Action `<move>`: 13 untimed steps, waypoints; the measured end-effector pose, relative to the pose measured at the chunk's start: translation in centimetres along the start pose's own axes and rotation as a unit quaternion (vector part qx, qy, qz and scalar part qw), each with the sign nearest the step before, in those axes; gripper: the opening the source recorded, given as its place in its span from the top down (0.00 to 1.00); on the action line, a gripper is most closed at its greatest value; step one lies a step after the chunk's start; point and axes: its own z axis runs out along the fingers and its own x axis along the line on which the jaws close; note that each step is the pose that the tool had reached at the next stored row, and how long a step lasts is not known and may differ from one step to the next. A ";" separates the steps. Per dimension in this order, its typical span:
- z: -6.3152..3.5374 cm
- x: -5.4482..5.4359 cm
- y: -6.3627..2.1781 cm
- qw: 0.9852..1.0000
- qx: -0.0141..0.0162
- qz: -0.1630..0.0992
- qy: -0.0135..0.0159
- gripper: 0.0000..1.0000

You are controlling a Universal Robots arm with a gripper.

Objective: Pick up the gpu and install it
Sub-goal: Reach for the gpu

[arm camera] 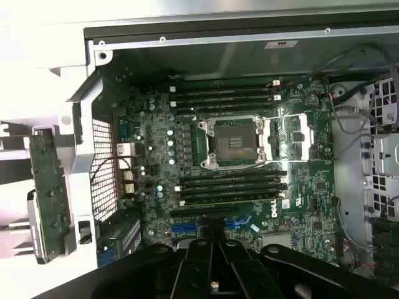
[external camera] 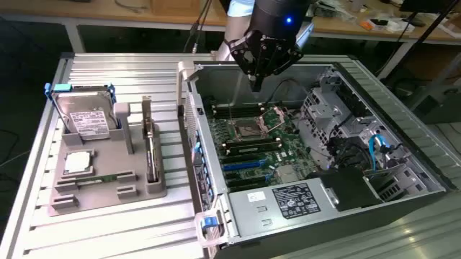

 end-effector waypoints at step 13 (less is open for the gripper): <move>0.13 3.0 -0.24 1.000 0.000 0.000 0.000 0.89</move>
